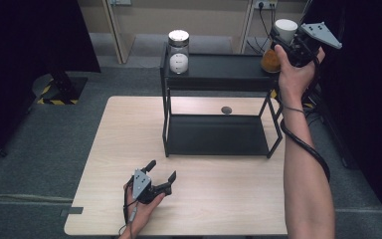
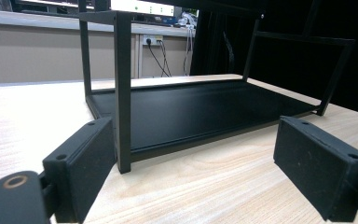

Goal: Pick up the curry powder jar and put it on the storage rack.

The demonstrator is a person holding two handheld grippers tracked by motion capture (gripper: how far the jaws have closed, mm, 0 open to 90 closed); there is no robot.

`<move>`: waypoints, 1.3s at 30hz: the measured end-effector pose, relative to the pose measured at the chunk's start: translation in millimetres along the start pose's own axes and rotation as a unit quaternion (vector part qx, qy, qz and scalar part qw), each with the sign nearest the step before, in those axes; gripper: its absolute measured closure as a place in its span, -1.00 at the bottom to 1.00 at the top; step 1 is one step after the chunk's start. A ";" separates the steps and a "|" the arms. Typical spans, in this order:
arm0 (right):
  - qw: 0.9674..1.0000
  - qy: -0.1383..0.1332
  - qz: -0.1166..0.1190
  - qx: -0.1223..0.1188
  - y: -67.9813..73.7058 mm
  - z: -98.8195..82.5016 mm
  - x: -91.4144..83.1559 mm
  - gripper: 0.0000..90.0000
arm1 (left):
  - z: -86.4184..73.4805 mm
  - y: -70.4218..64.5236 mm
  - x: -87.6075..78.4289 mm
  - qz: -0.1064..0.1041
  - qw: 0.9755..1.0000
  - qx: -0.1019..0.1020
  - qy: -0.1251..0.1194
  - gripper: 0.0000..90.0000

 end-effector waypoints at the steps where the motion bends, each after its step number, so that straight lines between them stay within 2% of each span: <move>1: 1.000 0.001 0.000 0.002 0.3 -0.7 0.6 -0.25 | 0.0 0.1 0.0 0.000 1.000 0.000 0.000 -0.72; 3: 1.000 -0.001 -0.001 0.006 1.1 -2.5 1.5 -0.25 | 0.0 0.3 0.0 0.000 1.000 -0.002 0.000 -0.72; 14: 1.000 -0.004 0.009 -0.009 1.9 -2.4 0.8 -0.27 | -0.1 -0.7 -0.1 0.001 1.000 0.003 0.000 -0.72; 22: 1.000 -0.006 0.010 -0.009 2.1 1.0 -2.4 -0.56 | -0.2 -0.9 0.0 0.001 1.000 0.004 0.000 -0.72; 26: 1.000 -0.008 0.005 0.014 1.1 1.1 -7.6 -0.84 | -0.6 -1.2 -0.1 0.002 1.000 0.005 -0.001 -0.72; 28: 1.000 -0.007 0.000 0.013 1.1 1.3 -11.5 -0.91 | -0.5 -1.2 -0.1 0.002 1.000 0.006 -0.001 -0.72; 33: 1.000 0.000 0.005 0.023 -4.2 -0.6 -22.5 -0.97 | -0.3 -1.4 0.1 0.001 1.000 0.007 0.000 -0.72; 39: 1.000 0.001 0.017 0.025 -7.9 -4.8 -38.0 -0.97 | -0.2 -2.2 0.3 0.002 1.000 0.009 0.002 -0.72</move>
Point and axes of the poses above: each handheld gripper's, and its own axes: x roughly forward along the jaws, z roughly out of its top, y roughly to its left, the point moved 5 cm from there along x, roughly forward along the jaws, and after that the axes turned 12 degrees about -z, right-handed, at the moved point
